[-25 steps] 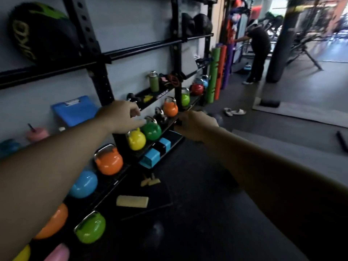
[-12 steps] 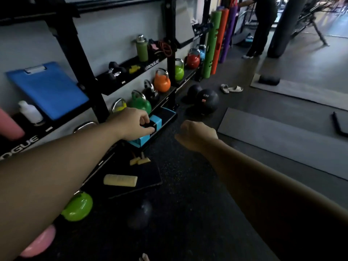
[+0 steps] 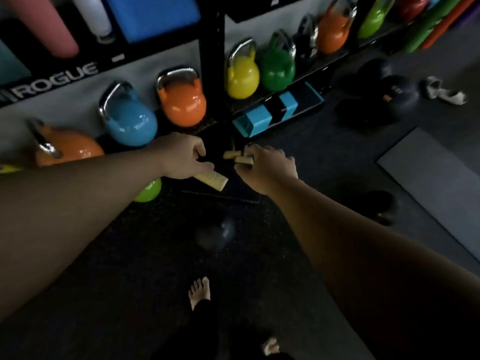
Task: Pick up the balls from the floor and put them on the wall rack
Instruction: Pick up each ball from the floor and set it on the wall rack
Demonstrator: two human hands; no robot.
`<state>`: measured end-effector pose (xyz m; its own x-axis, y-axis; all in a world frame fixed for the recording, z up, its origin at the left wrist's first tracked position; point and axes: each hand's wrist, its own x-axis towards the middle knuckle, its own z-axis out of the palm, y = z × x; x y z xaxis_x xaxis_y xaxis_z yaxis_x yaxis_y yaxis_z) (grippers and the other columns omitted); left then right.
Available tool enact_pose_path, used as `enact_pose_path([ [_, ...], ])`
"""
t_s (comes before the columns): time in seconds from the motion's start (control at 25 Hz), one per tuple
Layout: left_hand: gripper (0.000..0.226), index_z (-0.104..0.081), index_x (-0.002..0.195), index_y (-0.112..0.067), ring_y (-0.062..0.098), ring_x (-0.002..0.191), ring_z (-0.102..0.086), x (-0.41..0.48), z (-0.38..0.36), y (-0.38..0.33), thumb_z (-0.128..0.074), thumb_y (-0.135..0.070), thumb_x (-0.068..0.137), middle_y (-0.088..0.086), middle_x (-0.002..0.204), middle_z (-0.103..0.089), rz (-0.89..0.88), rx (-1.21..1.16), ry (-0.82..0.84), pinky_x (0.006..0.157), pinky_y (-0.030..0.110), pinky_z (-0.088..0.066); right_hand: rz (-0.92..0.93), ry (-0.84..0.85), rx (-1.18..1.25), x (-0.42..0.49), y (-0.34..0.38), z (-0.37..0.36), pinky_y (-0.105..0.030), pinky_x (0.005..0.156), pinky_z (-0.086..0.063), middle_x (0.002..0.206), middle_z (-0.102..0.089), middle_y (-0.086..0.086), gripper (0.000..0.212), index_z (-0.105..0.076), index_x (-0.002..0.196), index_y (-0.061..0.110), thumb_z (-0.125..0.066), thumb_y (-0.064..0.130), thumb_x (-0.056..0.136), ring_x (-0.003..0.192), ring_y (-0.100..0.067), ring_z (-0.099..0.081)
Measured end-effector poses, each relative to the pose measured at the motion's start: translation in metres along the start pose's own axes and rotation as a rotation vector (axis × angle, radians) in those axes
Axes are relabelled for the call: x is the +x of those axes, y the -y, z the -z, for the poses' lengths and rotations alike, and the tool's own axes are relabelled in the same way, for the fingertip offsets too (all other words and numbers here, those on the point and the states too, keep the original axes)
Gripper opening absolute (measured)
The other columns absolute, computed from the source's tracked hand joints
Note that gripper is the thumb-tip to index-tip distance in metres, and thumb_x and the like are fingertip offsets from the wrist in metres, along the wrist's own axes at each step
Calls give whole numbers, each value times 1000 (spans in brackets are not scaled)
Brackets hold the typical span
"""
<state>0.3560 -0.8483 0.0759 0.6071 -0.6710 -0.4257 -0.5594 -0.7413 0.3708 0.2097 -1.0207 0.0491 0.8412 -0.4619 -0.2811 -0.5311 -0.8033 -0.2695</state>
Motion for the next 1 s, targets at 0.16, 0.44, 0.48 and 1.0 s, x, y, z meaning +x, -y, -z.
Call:
enact_pose_path([
  [0.16,57,-68,127,-33,15,108,-67,38,-87,60,-74,-68,83,-10,125,-73,180,-72,97,94,35,-55,96,163,-59,49,-9,-105,-51,94,-40,140,-56,-7,62,-47,144,29,-48,65,93,125,-35,-51],
  [0.44,67,-64,131,-30,21,112,-67,143,-325,158,-66,-76,83,-2,132,-70,487,-293,104,93,36,-52,205,387,-97,144,-62,-339,-57,99,-41,152,-43,-9,77,-34,153,30,-46,74,91,135,-37,-41],
  [0.48,69,-64,135,-28,23,116,-67,159,-364,171,-65,-76,85,1,136,-69,532,-338,109,93,36,-51,196,415,-91,156,-71,-373,-58,100,-41,154,-40,-8,81,-31,154,30,-46,77,90,137,-38,-38],
  [1.0,158,-42,162,-35,46,145,-46,251,-594,250,-62,-109,24,12,165,-45,1160,-1332,8,107,79,-43,147,562,117,228,-114,-616,-78,102,-36,170,6,-1,139,12,153,56,-62,101,44,151,-47,-8],
])
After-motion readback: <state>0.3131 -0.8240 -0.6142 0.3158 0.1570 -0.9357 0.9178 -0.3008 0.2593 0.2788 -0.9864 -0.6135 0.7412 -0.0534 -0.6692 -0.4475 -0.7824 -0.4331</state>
